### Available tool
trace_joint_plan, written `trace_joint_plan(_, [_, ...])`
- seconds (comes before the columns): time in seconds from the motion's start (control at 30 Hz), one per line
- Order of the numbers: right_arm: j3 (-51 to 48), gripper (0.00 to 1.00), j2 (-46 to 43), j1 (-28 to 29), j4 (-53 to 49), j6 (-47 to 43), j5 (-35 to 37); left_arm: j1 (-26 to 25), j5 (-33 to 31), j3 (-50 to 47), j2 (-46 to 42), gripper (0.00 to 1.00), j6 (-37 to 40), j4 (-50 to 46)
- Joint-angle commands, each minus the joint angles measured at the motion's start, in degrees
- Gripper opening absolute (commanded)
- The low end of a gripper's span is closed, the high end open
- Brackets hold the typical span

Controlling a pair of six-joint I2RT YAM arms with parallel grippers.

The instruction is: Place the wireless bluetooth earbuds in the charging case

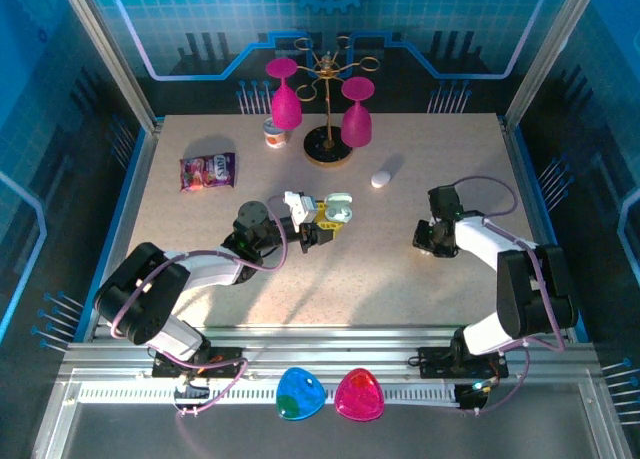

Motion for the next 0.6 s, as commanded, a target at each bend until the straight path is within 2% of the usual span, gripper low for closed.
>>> trace_joint_plan(0.0, [1.9, 0.33, 0.6, 0.9, -2.0, -1.8, 3.2, 0.3, 1.4, -0.3, 0.8, 0.28, 1.3, 2.5])
trace_joint_plan(0.23, [3.8, 0.34, 1.5, 2.4, -3.7, -5.0, 3.6, 0.3, 1.3, -0.7, 0.4, 0.28, 1.4, 2.4])
trace_joint_plan(0.57, [14.8, 0.30, 8.7, 10.2, -20.9, -11.0, 18.3, 0.2, 1.2, -0.9, 0.0, 0.29, 1.5, 2.3])
